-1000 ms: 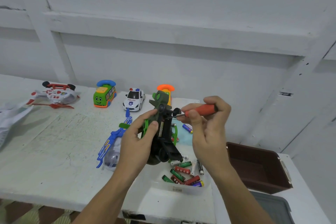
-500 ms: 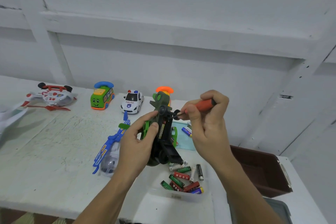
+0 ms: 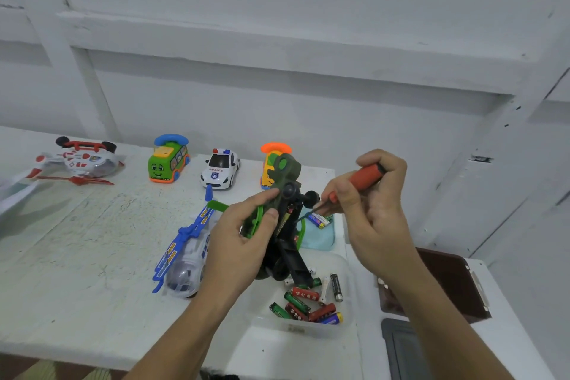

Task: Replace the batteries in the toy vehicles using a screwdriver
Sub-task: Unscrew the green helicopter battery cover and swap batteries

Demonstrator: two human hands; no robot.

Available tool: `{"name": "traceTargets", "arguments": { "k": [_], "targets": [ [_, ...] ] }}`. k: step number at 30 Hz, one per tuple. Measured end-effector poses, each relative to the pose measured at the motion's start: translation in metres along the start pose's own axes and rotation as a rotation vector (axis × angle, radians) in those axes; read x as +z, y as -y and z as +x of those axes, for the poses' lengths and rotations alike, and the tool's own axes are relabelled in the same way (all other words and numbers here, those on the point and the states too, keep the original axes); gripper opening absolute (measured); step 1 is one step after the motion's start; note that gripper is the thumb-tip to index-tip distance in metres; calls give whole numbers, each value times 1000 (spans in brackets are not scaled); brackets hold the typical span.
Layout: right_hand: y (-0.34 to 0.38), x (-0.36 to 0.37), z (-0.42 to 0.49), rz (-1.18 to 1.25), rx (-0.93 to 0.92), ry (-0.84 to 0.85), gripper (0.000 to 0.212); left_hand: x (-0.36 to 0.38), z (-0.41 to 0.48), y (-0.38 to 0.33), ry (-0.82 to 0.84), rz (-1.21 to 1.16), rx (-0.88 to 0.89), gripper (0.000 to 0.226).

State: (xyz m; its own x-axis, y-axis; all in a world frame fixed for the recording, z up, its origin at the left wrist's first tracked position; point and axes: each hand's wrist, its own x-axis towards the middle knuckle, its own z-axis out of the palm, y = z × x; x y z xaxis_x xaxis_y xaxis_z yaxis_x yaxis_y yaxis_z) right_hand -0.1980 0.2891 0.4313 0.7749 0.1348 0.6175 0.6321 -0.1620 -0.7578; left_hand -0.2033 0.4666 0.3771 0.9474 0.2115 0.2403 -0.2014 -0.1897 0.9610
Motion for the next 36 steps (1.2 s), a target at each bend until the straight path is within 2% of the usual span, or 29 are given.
{"name": "traceTargets", "arguments": {
  "k": [2, 7, 14, 23, 28, 31, 33, 36],
  "targets": [
    [-1, -1, -5, 5, 11, -5, 35, 0, 1, 0, 9, -7, -3, 33],
    [0, -5, -8, 131, -33, -162, 26, 1, 0, 1, 3, -32, -13, 33],
    [-5, 3, -5, 111, -49, -170, 28, 2, 0, -1, -9, -37, -8, 32],
    [-6, -2, 2, 88, -12, -80, 40, 2, 1, 1, -5, -4, 5, 32],
    [-2, -12, 4, 79, 39, -28, 23, 3, 2, 2, 9, 18, 21, 33],
    [-2, -18, 1, 93, 86, 2, 24, 2, 4, -1, -5, 27, 35, 33],
    [-4, -22, -3, 75, 155, 63, 30, 2, 6, -2, -5, 26, 45, 33],
    [-7, -29, -9, 2, 364, 186, 28, 1, 5, -3, 17, 78, 71, 35]
  ]
}}
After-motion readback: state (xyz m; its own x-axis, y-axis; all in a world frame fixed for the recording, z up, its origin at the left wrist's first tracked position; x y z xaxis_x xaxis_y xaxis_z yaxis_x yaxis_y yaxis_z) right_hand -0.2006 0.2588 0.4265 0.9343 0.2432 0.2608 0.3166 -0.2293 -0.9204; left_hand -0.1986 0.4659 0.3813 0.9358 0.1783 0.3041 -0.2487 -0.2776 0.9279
